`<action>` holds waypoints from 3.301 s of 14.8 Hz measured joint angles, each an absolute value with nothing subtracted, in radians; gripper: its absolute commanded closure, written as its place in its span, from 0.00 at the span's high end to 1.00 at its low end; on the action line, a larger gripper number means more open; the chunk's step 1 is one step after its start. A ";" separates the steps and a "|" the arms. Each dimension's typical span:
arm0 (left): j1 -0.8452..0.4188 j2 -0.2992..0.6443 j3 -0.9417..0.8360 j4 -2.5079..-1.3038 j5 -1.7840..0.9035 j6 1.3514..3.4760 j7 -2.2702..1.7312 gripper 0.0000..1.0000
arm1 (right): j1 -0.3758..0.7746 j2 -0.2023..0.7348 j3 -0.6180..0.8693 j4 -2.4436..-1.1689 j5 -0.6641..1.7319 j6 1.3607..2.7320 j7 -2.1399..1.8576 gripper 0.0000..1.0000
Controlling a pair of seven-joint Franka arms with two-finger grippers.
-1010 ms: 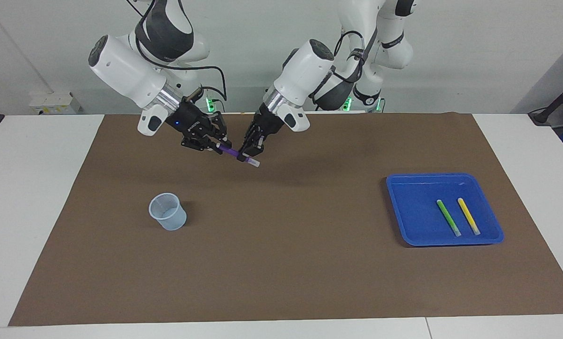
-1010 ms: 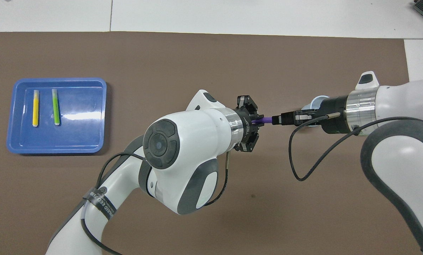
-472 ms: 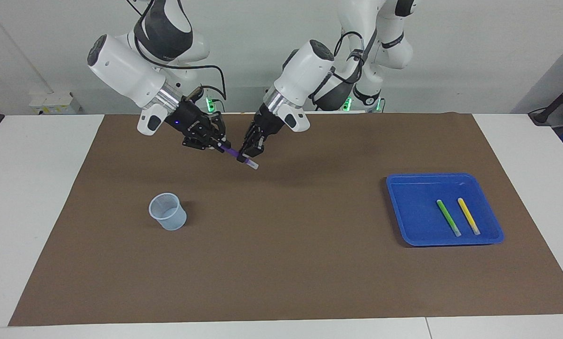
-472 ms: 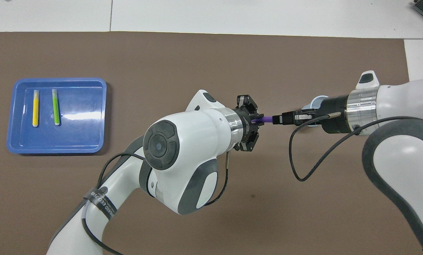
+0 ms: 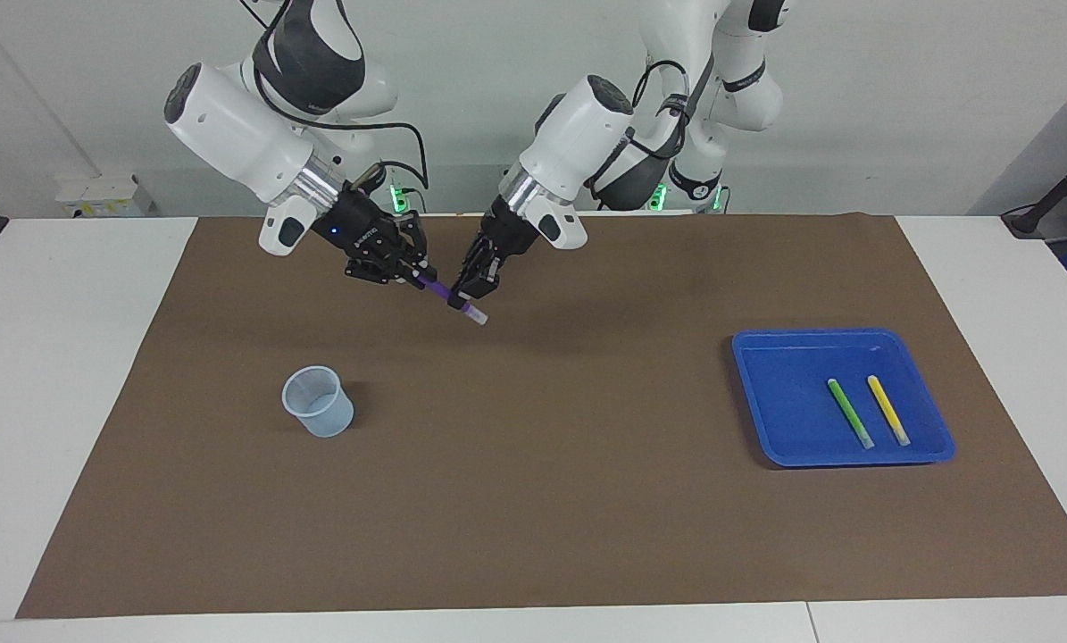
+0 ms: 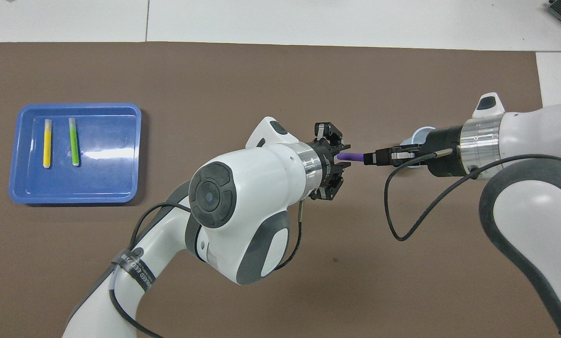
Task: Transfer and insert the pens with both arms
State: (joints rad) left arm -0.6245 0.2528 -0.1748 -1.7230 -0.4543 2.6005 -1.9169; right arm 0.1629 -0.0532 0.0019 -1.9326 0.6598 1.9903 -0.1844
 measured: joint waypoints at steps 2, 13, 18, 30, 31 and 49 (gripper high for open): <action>-0.624 0.249 -0.174 -1.722 -0.454 2.598 -1.917 1.00 | 0.161 -0.053 0.001 -1.926 0.623 1.975 -0.184 0.00; -0.462 0.201 -0.150 -1.710 -0.454 2.545 -1.903 1.00 | 0.067 -0.016 -0.004 -1.800 0.167 1.816 -0.186 0.00; -0.385 0.196 -0.143 -1.659 -0.448 2.552 -1.862 1.00 | 0.031 0.017 -0.006 -1.799 0.052 1.861 -0.187 0.00; -0.147 0.159 -0.123 -1.648 -0.235 2.283 -1.301 1.00 | 0.031 0.176 -0.006 -1.791 0.011 2.030 -0.204 1.00; -0.126 0.156 -0.123 -1.648 -0.235 2.252 -1.226 1.00 | 0.031 0.178 -0.006 -1.791 0.011 2.030 -0.204 1.00; 0.133 0.230 -0.115 -1.716 0.078 2.053 -0.171 0.80 | 0.009 -0.018 -0.002 -1.648 0.043 1.609 -0.086 1.00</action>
